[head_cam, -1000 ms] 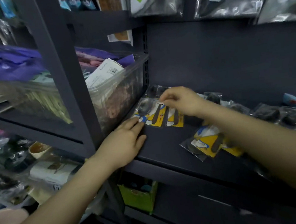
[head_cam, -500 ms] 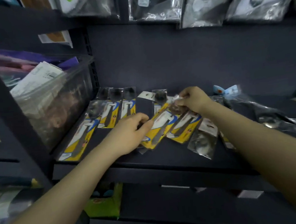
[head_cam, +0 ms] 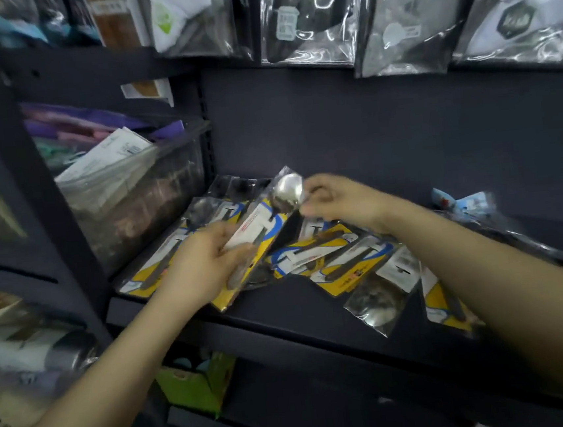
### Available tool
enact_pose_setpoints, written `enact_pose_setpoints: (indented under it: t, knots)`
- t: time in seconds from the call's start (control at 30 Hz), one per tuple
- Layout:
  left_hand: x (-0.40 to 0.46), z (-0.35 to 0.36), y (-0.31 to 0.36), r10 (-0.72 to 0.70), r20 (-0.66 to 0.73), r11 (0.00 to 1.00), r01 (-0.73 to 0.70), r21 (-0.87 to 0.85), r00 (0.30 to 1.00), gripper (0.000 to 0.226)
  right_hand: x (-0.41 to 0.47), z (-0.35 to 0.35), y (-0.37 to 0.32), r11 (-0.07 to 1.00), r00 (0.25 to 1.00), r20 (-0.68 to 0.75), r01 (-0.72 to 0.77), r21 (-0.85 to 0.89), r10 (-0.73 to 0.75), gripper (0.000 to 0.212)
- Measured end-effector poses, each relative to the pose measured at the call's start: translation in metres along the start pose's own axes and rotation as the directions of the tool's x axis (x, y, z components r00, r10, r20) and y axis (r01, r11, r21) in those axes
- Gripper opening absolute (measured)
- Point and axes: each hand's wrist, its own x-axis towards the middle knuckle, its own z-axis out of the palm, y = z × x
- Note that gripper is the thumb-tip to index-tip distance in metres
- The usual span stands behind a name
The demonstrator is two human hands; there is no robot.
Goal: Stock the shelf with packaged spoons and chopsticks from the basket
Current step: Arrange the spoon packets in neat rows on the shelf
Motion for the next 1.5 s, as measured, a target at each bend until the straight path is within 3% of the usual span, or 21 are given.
enact_pose_setpoints:
  t: [0.03,0.1,0.2,0.3,0.33,0.4,0.5,0.63,0.77,0.83,0.97,1.13,1.23,1.33,1.43,1.5]
  knots:
    - [-0.004,-0.005,-0.006,-0.029,-0.014,0.999,0.029,0.021,0.999,0.009,0.001,0.006,0.004,0.993,0.997,0.081,-0.001,-0.120,0.010,0.033]
    - [-0.012,-0.013,-0.014,-0.096,-0.021,0.995,0.096,-0.032,0.995,0.007,0.002,0.016,0.003,0.987,0.993,0.114,0.031,-0.156,-0.013,0.039]
    - [-0.018,-0.020,-0.011,-0.150,-0.047,0.980,0.142,-0.139,0.988,0.010,0.004,0.026,-0.012,0.988,0.999,0.000,0.051,0.147,-0.052,0.026]
    - [-0.018,-0.019,0.002,-0.206,-0.054,0.939,0.182,-0.293,0.977,0.015,0.011,0.035,-0.029,0.779,0.997,0.074,-0.041,0.625,-0.007,0.013]
    - [-0.019,-0.017,0.006,-0.231,-0.043,0.923,0.205,-0.326,0.972,0.017,0.014,0.038,-0.033,0.702,0.995,0.103,-0.067,0.709,-0.009,0.012]
    - [-0.020,-0.014,0.009,-0.239,-0.021,0.921,0.220,-0.320,0.971,0.017,0.017,0.044,-0.036,0.654,0.996,0.085,-0.057,0.755,-0.012,0.012]
    - [-0.021,-0.012,0.007,-0.194,-0.002,0.962,0.190,-0.197,0.981,0.015,0.018,0.052,-0.036,0.707,0.995,-0.027,-0.052,0.706,0.100,0.008]
    - [-0.017,-0.023,0.002,-0.143,-0.131,0.986,0.154,0.072,0.981,0.021,0.024,0.062,-0.029,0.831,0.966,-0.169,-0.071,0.552,0.195,0.011]
    - [-0.016,-0.047,-0.008,-0.184,-0.251,0.974,0.211,0.085,0.950,0.021,0.028,0.070,-0.031,0.812,0.991,-0.037,-0.085,0.577,0.130,0.004]
    - [-0.017,-0.053,-0.014,-0.184,-0.266,0.964,0.227,0.141,0.946,0.021,0.030,0.073,-0.030,0.818,0.994,0.029,-0.103,0.565,0.105,0.012]
    - [-0.015,-0.054,-0.023,-0.196,-0.254,0.939,0.256,0.230,0.947,0.021,0.031,0.076,-0.017,0.939,0.993,0.017,-0.115,0.324,0.116,0.020]
    - [-0.007,-0.044,-0.037,-0.160,-0.235,0.917,0.232,0.323,0.959,0.021,0.025,0.064,-0.009,0.991,0.991,0.053,-0.125,0.058,0.122,0.029]
    - [-0.008,-0.037,-0.041,-0.122,-0.142,0.881,0.173,0.441,0.982,0.030,0.022,0.057,-0.015,0.982,0.982,0.020,-0.187,0.012,0.186,0.026]
    - [-0.010,-0.040,-0.049,-0.027,-0.014,0.796,0.030,0.604,1.000,0.038,0.026,0.057,-0.026,0.973,0.971,-0.095,-0.213,0.092,0.221,0.022]
    - [-0.009,-0.047,-0.060,0.020,0.213,0.863,-0.124,0.489,0.977,0.051,0.043,0.065,-0.031,0.959,0.958,-0.162,-0.202,0.201,0.236,0.027]
    - [-0.007,-0.051,-0.063,-0.031,0.281,0.896,-0.098,0.434,0.959,0.036,0.052,0.074,-0.035,0.959,0.955,-0.164,-0.217,0.181,0.247,0.027]
